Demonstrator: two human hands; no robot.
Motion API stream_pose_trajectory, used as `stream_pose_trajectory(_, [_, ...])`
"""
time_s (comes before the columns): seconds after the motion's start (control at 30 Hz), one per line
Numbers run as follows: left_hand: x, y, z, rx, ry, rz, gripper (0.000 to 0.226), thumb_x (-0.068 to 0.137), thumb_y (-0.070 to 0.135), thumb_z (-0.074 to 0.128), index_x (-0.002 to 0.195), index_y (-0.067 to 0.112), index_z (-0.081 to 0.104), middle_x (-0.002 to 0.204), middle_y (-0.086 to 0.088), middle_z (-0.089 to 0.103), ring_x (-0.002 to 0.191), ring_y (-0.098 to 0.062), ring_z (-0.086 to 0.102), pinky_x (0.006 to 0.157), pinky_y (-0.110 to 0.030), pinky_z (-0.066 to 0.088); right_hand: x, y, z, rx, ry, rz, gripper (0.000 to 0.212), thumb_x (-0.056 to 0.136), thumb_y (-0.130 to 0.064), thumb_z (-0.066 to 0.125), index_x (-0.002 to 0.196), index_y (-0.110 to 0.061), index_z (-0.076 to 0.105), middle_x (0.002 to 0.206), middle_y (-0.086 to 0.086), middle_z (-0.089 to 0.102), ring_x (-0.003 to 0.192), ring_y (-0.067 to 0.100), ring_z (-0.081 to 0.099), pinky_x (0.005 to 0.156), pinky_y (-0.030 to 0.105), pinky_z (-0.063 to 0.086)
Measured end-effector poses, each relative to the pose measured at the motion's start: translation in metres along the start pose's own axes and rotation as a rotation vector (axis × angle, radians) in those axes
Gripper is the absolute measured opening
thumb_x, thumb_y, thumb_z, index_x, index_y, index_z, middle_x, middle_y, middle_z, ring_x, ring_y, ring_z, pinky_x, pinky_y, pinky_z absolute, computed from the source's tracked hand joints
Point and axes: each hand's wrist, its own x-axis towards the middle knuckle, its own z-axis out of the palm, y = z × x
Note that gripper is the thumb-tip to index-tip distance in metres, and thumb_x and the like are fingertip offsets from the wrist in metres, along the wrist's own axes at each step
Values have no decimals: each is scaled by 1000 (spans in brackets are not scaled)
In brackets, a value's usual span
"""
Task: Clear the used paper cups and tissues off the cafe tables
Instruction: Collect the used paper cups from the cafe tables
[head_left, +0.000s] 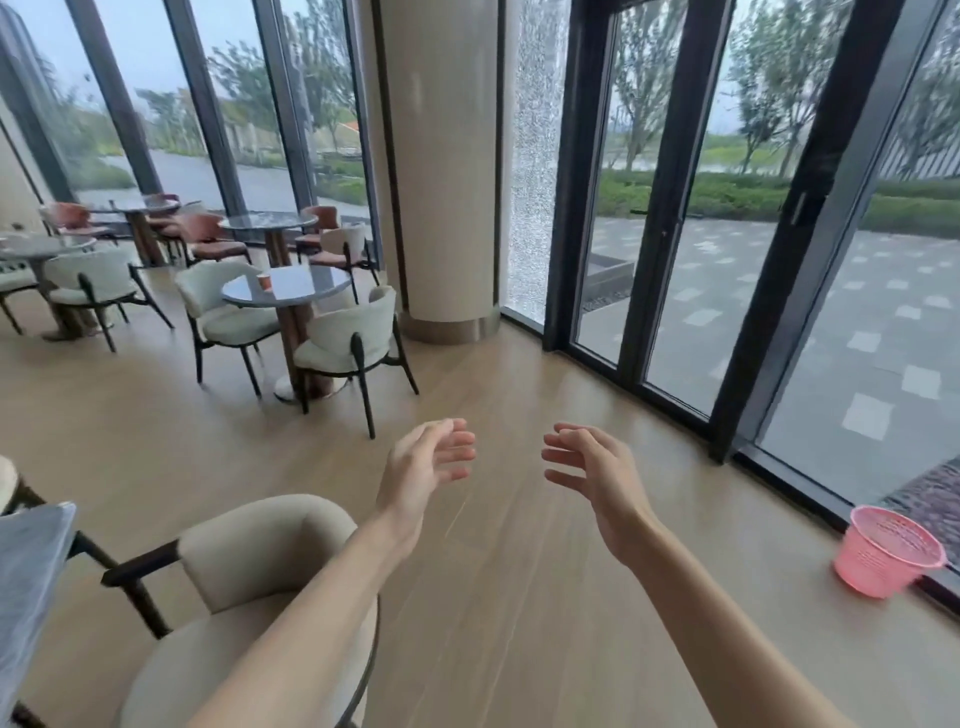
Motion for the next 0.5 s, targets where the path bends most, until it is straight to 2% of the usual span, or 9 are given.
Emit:
stream_pose_trajectory(0.3, [192, -36, -18, -47, 174, -13, 27, 103, 13, 48, 109, -4, 68, 112, -29, 70, 94, -31, 67, 94, -54, 53, 199, 29, 68, -72, -157, 56, 17, 98, -9, 54, 104, -12, 69, 115, 20, 71, 109, 33, 68, 94, 46, 57])
stream_pose_trajectory(0.5, [368, -35, -34, -67, 225, -13, 26, 102, 16, 50, 107, -1, 69, 113, -29, 70, 94, -30, 69, 93, -54, 54, 367, 23, 144, -105, -213, 54, 16, 98, -10, 54, 103, -13, 69, 115, 20, 70, 104, 29, 69, 93, 45, 57])
